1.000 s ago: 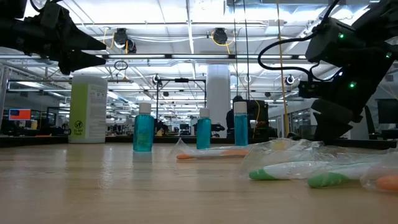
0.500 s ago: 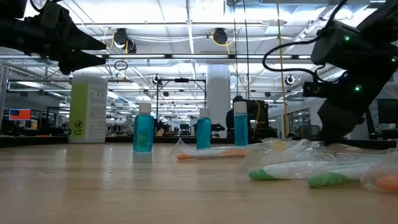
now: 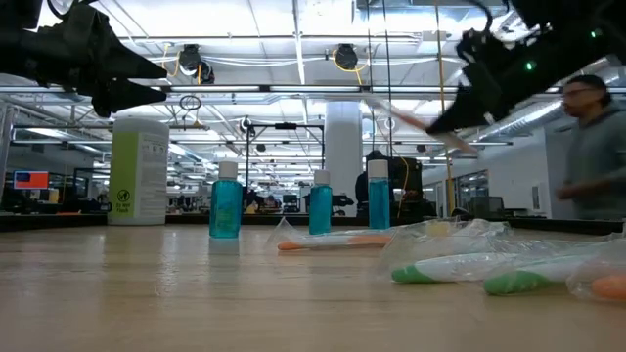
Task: Pick & Place toothbrushing station
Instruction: Put the orange toothbrush into the transparent organizer
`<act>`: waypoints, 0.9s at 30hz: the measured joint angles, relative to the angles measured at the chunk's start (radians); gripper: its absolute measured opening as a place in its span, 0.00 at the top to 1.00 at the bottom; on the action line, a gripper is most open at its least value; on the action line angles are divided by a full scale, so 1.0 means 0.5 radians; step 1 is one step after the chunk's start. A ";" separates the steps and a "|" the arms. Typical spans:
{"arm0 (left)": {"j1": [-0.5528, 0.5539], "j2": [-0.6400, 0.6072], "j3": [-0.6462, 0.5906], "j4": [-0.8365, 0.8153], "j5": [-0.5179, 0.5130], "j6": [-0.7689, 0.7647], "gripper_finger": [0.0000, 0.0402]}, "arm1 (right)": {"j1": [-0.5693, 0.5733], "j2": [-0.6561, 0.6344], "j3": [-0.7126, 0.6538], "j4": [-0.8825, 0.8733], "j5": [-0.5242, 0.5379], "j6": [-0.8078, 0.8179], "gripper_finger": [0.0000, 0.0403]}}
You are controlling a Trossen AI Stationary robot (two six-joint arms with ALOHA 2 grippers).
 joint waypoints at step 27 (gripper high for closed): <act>0.001 0.267 0.000 0.505 0.149 -0.452 0.23 | -0.233 0.549 0.000 1.282 -1.136 -0.492 0.96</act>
